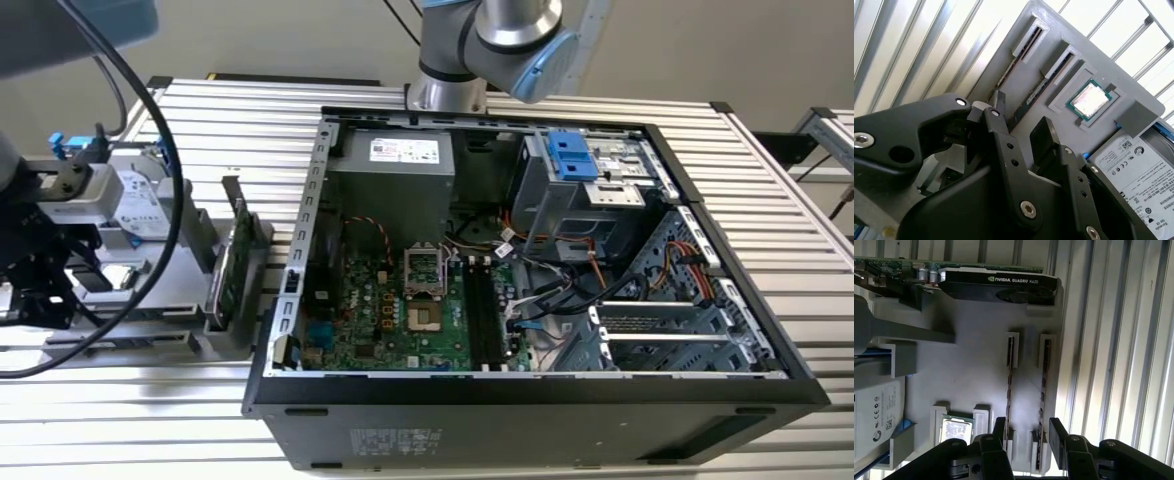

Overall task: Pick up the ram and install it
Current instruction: 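Pick up the ram and move it above insertion slot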

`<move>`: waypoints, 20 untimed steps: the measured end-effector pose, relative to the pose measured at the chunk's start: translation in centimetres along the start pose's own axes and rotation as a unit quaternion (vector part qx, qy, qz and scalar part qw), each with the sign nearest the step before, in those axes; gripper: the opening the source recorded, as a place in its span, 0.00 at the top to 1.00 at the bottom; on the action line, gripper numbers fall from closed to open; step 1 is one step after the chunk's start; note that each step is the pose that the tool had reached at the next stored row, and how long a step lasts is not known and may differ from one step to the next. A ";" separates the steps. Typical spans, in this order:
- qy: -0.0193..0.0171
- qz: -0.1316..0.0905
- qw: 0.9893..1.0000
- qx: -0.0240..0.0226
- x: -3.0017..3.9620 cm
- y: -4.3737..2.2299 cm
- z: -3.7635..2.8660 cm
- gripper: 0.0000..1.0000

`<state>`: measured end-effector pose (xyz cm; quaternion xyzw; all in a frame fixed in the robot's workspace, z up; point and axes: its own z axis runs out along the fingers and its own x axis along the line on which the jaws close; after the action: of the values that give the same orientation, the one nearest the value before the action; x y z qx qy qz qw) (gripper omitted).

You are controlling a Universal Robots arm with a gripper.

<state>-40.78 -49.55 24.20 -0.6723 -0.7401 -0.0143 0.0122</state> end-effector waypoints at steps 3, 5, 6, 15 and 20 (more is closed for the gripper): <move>0.000 0.000 1.000 0.000 -0.04 -0.01 0.07 0.00; 0.000 0.000 1.000 0.001 -0.06 -0.01 0.11 0.00; 0.000 0.000 1.000 0.001 -0.06 -0.01 0.15 0.00; 0.000 0.000 1.000 0.001 -0.11 -0.01 0.43 0.00; 0.000 0.000 1.000 0.002 -0.12 -0.01 0.59 0.00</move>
<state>-40.78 -49.66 23.60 -0.6723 -0.7400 -0.0130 0.0136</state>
